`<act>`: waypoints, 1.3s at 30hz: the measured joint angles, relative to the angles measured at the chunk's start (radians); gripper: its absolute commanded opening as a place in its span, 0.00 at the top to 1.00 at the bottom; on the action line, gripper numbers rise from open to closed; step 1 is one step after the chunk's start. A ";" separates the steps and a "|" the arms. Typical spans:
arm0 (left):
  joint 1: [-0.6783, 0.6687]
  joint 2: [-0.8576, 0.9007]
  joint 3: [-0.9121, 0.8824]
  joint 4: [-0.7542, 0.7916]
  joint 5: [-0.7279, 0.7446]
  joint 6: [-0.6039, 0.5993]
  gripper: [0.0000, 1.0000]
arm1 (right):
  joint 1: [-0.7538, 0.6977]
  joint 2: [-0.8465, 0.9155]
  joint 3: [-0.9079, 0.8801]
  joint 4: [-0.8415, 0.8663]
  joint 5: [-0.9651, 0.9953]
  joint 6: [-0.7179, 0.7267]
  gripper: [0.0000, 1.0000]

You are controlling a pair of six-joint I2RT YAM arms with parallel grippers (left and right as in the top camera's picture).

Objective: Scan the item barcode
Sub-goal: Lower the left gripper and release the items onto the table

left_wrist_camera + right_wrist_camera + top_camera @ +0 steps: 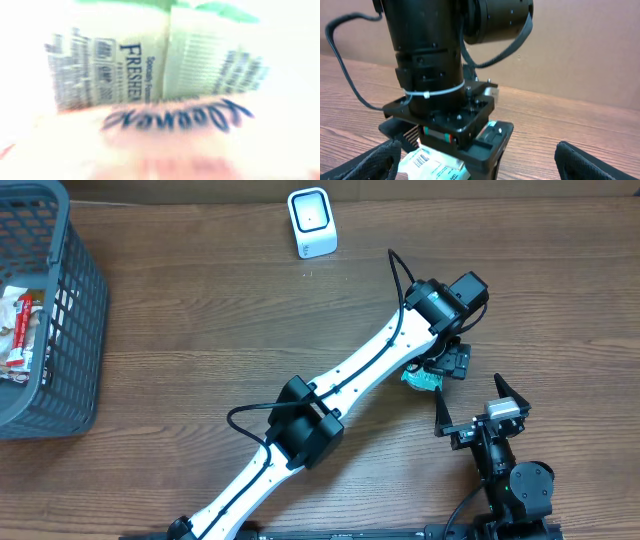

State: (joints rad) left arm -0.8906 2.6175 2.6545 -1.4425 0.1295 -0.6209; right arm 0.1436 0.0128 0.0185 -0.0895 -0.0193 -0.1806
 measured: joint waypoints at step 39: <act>0.002 -0.039 0.006 0.008 -0.023 0.210 0.49 | 0.000 0.000 0.000 0.000 0.000 0.000 0.00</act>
State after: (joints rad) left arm -0.8886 2.5786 2.6602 -1.4349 0.1070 -0.4107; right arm 0.1436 0.0128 0.0185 -0.0895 -0.0193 -0.1802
